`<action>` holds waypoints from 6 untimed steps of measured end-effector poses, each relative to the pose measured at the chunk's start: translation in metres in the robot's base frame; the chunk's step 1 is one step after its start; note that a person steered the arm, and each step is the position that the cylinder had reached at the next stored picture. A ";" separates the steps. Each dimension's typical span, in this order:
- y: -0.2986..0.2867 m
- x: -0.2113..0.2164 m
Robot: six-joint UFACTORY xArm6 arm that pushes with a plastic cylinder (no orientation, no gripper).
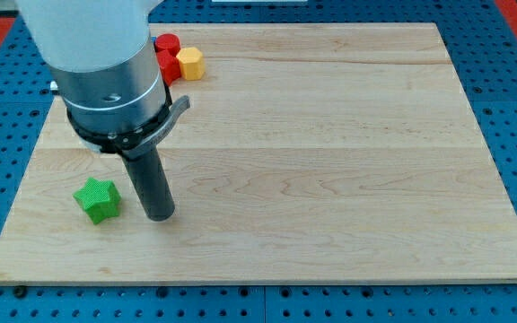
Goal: Move your arm towards bottom left
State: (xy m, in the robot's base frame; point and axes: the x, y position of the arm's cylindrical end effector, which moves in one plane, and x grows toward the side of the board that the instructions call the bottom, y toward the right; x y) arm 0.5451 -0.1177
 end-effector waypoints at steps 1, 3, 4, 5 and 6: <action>-0.014 0.015; -0.050 0.020; -0.049 0.020; -0.028 0.020; -0.028 0.014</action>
